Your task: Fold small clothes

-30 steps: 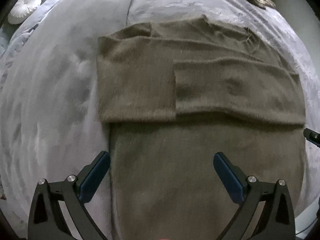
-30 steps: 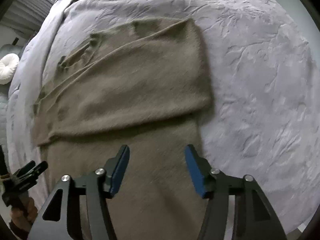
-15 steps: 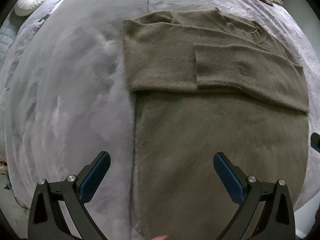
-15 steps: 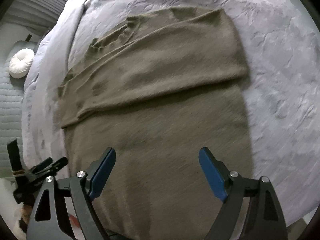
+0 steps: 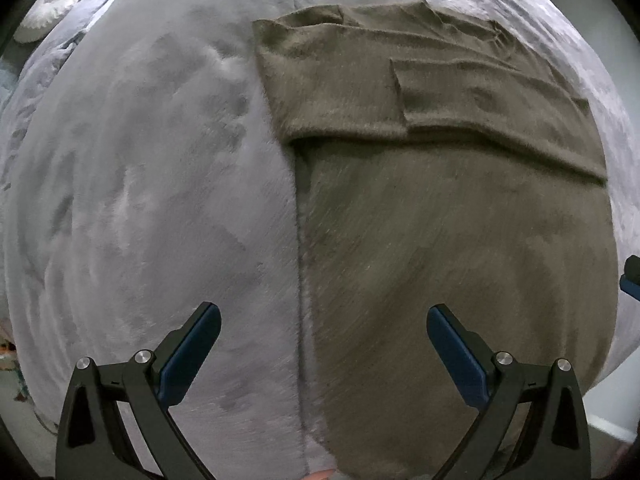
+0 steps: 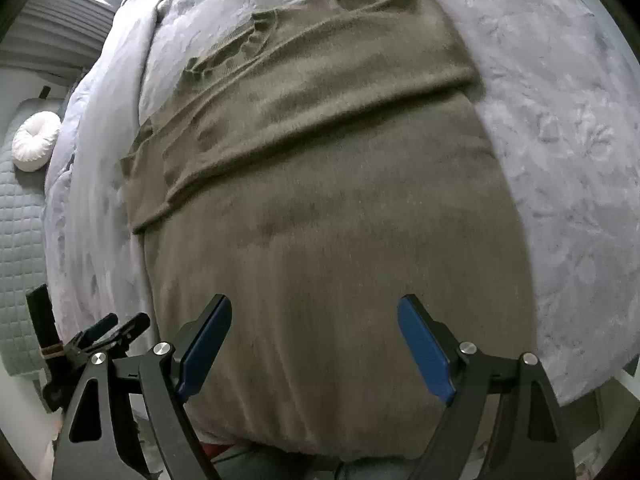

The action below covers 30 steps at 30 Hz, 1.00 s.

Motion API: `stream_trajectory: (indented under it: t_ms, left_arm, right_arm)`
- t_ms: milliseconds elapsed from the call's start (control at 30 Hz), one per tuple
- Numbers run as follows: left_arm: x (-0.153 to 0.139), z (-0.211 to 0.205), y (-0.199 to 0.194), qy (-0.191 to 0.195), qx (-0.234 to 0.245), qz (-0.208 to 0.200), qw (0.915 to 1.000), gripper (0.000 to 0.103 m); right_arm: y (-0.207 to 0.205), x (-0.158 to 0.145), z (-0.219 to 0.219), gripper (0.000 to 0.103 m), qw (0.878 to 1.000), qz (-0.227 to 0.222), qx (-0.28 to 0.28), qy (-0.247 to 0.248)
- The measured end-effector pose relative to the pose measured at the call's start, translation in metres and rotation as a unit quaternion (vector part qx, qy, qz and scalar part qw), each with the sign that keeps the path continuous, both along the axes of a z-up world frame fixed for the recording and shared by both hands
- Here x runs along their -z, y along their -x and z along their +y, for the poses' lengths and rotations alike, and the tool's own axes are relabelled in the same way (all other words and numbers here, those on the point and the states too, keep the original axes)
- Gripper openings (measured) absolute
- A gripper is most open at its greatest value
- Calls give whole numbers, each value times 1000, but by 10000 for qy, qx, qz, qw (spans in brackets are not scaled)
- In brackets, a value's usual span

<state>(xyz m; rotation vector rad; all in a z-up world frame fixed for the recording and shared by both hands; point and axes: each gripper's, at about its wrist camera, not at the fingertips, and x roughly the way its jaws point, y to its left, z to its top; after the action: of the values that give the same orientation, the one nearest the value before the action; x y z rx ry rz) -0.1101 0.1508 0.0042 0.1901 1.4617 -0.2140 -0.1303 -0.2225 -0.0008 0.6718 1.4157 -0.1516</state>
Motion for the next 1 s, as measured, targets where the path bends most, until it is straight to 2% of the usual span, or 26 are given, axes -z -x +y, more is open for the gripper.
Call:
stream_trajectory:
  t_ms: [200, 300, 367, 533, 667, 767, 867, 1000]
  left_arm:
    - [-8, 28, 26, 34, -130, -63, 9999, 103]
    - [-8, 36, 43, -223, -281, -196, 9992, 103]
    - [-4, 42, 57, -234, -349, -159, 9990, 103]
    - [9, 43, 96, 279, -407, 267, 9984, 103]
    - [19, 44, 129, 545, -504, 493, 9960, 103]
    - [25, 43, 148, 623, -533, 519, 9953, 103]
    - [25, 37, 158, 610, -450, 483, 9960, 103]
    - [29, 17, 175, 1015, -374, 761, 9912, 103]
  right_arm:
    - [7, -4, -3, 87, 9998, 31, -171, -128]
    - [13, -1, -7, 87, 9991, 55, -403, -117]
    - [22, 2, -11, 87, 9988, 76, -482, -97]
    - [68, 22, -37, 87, 9990, 289, -337, -113]
    - [103, 41, -64, 87, 9987, 444, -34, -259]
    - [123, 56, -77, 87, 9974, 500, 172, -496]
    - [135, 70, -79, 88, 9953, 490, 227, -806]
    - [139, 77, -65, 88, 9940, 417, -43, -1012]
